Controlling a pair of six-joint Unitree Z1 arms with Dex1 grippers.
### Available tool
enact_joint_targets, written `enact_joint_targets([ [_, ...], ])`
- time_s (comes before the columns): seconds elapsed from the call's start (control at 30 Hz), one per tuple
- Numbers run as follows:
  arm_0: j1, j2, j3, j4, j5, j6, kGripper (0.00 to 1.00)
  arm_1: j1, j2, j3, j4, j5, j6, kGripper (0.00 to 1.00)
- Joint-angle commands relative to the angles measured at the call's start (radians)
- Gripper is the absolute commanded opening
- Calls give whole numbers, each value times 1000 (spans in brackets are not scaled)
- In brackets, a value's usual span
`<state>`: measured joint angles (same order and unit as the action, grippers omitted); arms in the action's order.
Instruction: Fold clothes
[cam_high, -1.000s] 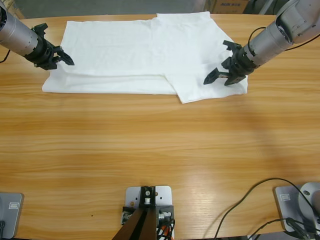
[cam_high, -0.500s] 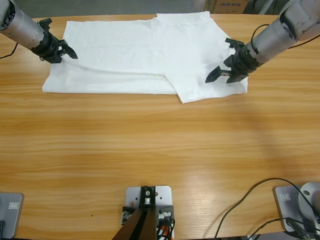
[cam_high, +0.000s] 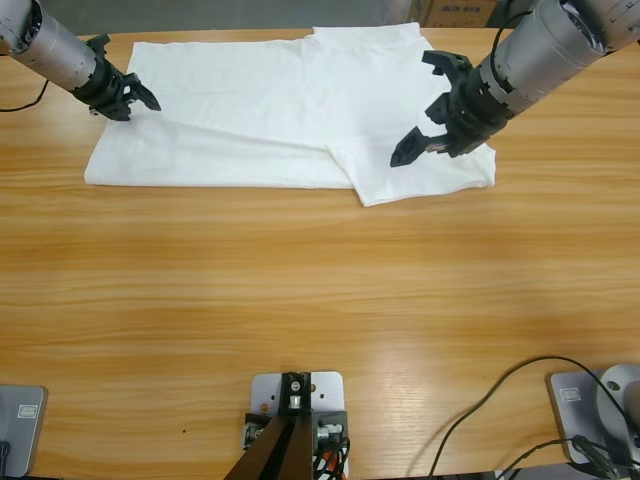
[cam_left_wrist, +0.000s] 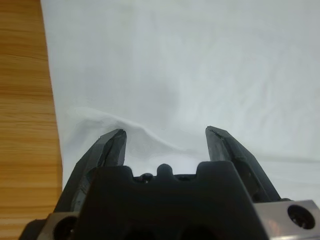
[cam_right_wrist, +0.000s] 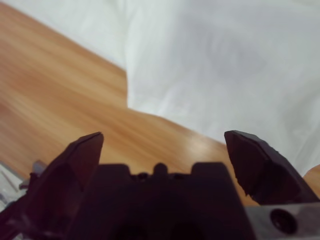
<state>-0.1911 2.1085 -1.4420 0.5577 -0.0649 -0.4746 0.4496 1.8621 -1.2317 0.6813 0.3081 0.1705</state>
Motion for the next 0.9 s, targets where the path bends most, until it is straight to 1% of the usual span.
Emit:
enact_joint_targets([
  [0.03,21,82,-8,-1,-30,10,614,90,40,-78,67,91,-75,1000],
  [0.23,6,-7,16,15,-29,44,614,92,94,-164,113,145,-105,1000],
  [0.33,-4,-44,45,15,-29,54,614,93,171,-244,153,227,-132,1000],
  [0.4,-10,-66,72,15,-29,59,613,103,219,-306,192,256,-151,1000],
  [0.53,-13,-107,115,15,-27,70,613,112,303,-437,274,283,-184,1000],
  [0.73,-8,-112,129,15,-26,78,614,141,428,-598,381,332,-222,1000],
  [0.9,0,-109,126,12,-26,84,614,169,492,-662,415,356,-231,1000],
])
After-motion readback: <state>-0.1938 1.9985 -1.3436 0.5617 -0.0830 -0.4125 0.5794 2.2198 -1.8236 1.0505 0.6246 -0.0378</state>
